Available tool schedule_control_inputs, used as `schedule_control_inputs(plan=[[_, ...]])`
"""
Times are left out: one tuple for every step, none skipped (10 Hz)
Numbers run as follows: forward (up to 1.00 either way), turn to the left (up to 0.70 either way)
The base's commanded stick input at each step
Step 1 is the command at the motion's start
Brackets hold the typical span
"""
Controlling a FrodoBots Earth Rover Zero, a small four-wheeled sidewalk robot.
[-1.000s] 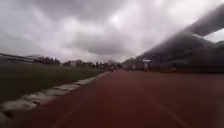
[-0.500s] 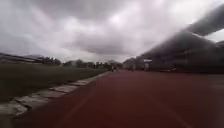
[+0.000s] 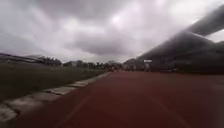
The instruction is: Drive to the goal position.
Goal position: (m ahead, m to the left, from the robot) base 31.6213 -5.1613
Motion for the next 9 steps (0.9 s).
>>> schedule_control_inputs(plan=[[0.50,0.02],[0.50,0.02],[0.50,0.02],[0.50,0.02],[0.50,0.02],[0.50,0.02],[0.50,0.02],[0.50,0.02],[0.50,0.02]])
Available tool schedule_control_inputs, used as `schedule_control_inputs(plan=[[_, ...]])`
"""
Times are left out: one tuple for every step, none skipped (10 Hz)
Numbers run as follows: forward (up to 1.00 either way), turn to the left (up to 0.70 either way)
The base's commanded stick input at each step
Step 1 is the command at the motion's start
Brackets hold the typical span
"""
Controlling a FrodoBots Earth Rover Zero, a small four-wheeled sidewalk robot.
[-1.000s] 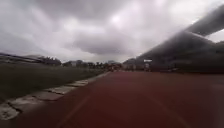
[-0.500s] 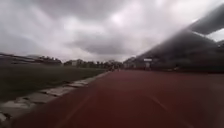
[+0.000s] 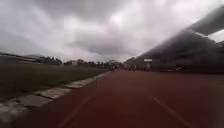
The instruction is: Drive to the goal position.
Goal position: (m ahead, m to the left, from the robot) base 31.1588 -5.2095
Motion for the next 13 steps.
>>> schedule_control_inputs(plan=[[0.50,0.02],[0.50,0.02],[0.50,0.02],[0.50,0.02],[0.50,0.02],[0.50,0.02],[0.50,0.02],[0.50,0.02],[0.50,0.02],[0.50,0.02],[0.50,0.02],[0.50,0.02],[0.50,0.02]])
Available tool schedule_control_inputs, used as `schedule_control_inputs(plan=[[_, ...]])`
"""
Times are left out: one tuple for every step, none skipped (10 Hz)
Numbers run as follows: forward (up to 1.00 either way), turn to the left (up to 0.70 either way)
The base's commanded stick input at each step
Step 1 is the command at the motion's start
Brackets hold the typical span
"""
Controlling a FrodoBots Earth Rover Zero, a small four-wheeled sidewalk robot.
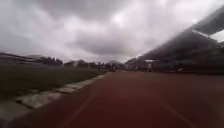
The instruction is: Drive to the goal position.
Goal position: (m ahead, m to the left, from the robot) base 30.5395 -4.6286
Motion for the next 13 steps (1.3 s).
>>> schedule_control_inputs(plan=[[0.50,0.02],[0.50,0.02],[0.50,0.02],[0.50,0.02],[0.50,0.02],[0.50,0.02],[0.50,0.02],[0.50,0.02],[0.50,0.02],[0.50,0.02],[0.50,0.02],[0.50,0.02],[0.50,0.02]])
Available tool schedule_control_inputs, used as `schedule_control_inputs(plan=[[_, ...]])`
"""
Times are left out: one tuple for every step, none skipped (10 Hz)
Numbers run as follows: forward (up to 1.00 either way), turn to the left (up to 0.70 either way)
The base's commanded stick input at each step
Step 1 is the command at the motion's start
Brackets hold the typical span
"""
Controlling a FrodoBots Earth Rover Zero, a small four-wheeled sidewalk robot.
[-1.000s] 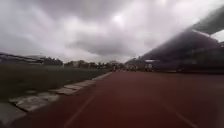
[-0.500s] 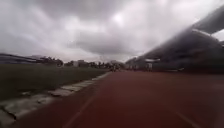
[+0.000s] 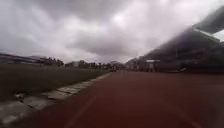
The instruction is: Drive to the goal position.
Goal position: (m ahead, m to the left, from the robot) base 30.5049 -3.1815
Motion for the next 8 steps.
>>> schedule_control_inputs(plan=[[0.50,0.02],[0.50,0.02],[0.50,0.02],[0.50,0.02],[0.50,-0.04],[0.50,-0.18],[0.50,-0.48],[0.50,-0.48]])
